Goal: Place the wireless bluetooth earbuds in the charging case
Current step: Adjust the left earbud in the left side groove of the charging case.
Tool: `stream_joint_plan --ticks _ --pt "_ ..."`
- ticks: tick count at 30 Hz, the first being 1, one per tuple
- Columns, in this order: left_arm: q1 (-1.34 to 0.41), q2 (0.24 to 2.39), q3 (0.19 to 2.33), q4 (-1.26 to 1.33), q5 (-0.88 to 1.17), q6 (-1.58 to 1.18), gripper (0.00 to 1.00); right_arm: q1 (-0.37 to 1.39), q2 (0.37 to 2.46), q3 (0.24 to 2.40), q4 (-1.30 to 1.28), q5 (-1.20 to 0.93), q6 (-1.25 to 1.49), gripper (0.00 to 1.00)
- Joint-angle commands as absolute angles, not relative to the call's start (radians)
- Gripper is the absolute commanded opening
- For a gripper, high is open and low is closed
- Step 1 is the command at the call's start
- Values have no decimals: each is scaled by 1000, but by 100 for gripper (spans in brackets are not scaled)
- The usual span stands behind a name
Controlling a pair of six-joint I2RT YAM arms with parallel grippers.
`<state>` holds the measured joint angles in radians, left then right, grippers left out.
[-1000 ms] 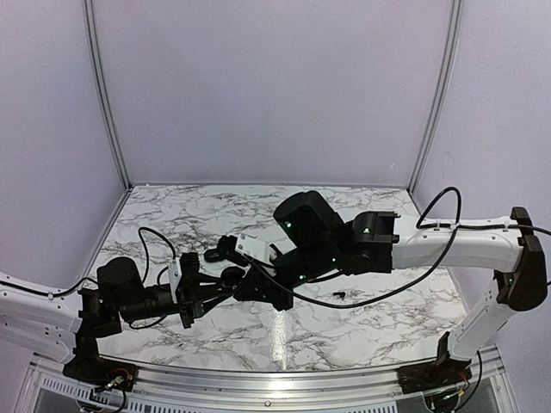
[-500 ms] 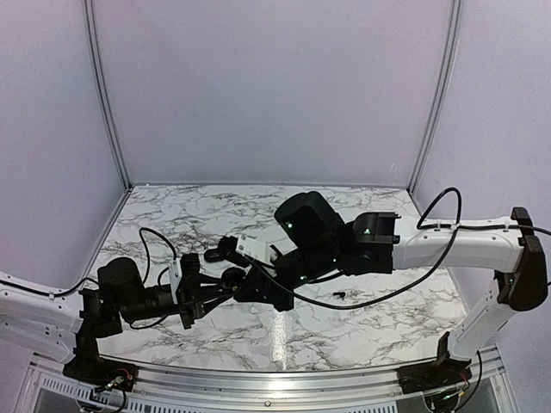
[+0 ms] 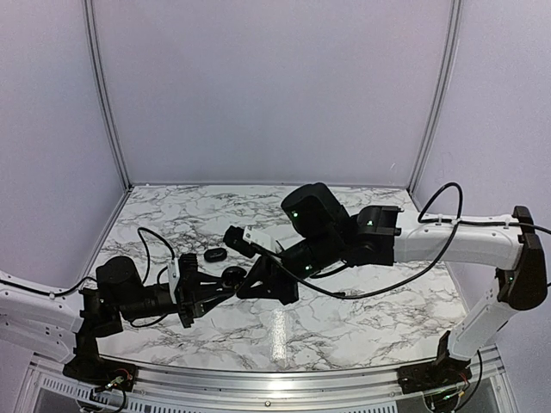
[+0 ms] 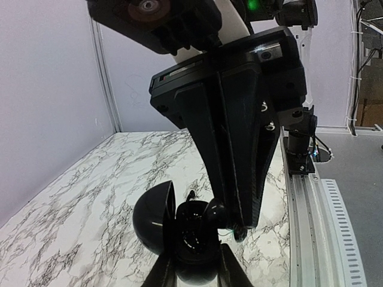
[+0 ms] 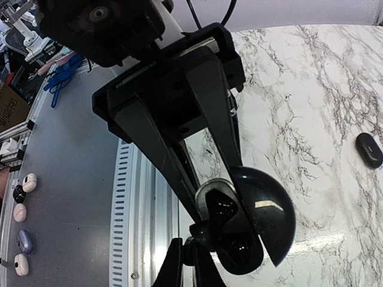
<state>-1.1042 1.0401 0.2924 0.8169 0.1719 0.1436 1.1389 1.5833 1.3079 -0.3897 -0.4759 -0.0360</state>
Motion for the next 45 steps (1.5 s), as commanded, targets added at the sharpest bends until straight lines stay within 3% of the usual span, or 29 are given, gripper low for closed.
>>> stream_joint_plan --ticks 1,12,16,25,34,45 --pt "-1114 1034 314 889 239 183 0 1116 1583 1315 -373 -525 -5 0" --pt "-1149 1078 344 842 218 234 0 1114 1614 1347 -374 -575 -5 0" --pt "-1152 1071 343 839 207 223 0 1114 1617 1352 -384 -579 -5 10" --pt "-1124 1042 328 852 207 170 0 1113 1534 1301 -372 -564 -12 22" --pt "-1112 1042 327 866 240 161 0 1114 1458 1273 -340 -525 -29 24" --pt "-1110 1034 326 877 249 145 0 1141 1511 1312 -397 -441 -58 20"
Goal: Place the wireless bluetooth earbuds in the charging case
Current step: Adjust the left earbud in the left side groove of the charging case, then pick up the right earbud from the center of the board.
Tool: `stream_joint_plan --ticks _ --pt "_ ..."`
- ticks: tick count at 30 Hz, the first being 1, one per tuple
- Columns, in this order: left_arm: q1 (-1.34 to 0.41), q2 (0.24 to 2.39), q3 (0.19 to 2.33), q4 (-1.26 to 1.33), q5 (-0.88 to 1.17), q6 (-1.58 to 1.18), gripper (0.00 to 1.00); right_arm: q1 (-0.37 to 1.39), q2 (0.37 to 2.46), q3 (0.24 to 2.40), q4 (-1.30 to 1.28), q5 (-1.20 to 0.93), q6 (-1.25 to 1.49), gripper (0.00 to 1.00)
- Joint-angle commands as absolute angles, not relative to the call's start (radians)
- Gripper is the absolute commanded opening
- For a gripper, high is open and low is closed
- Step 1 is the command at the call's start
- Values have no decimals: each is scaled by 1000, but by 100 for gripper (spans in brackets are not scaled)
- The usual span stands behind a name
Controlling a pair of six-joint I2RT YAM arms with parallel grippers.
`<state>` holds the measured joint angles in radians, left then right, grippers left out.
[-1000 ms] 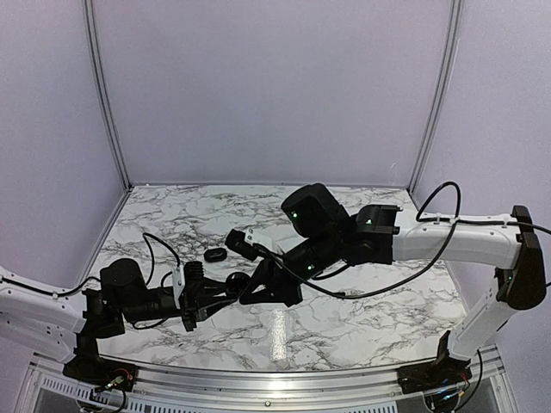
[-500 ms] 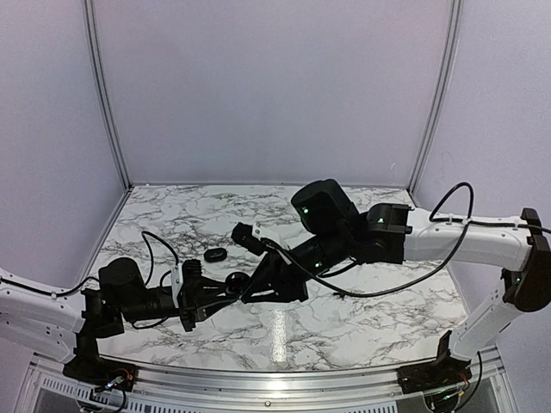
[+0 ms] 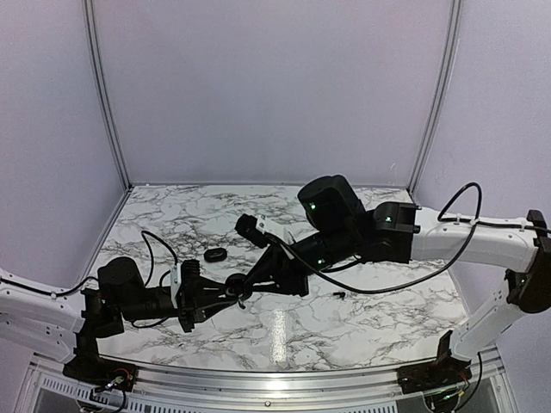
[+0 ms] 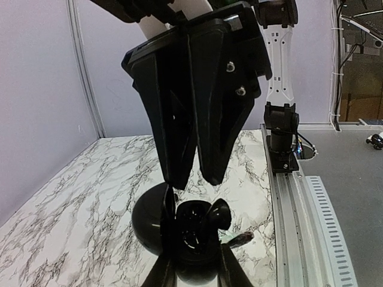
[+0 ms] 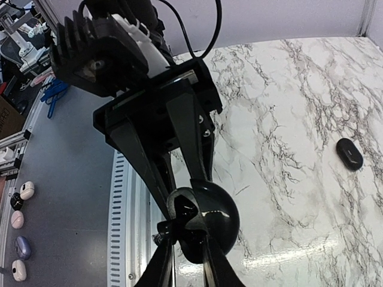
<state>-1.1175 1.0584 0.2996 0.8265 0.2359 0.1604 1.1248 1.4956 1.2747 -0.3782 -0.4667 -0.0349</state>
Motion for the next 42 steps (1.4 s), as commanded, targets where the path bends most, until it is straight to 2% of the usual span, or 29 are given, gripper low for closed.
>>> stream_joint_plan --ticks 1,9,21,27,33,37,42 --pt "-1109 1034 325 878 250 143 0 1147 1513 1311 -397 -437 -62 22" --pt "-1109 1049 331 882 267 137 0 1183 1542 1348 -408 -372 -77 22" --pt "-1108 1035 313 895 233 130 0 1194 1597 1393 -456 -262 -41 9" --pt "-1098 1029 293 920 229 117 0 1198 1556 1376 -440 -304 -43 28" --pt "-1081 1028 271 937 229 104 0 1160 1455 1344 -392 -327 -22 41" --pt "-1066 1030 256 958 238 93 0 1077 1407 1275 -364 -343 27 46" --pt "-1053 1025 245 971 246 81 0 952 1399 1172 -422 -259 104 47"
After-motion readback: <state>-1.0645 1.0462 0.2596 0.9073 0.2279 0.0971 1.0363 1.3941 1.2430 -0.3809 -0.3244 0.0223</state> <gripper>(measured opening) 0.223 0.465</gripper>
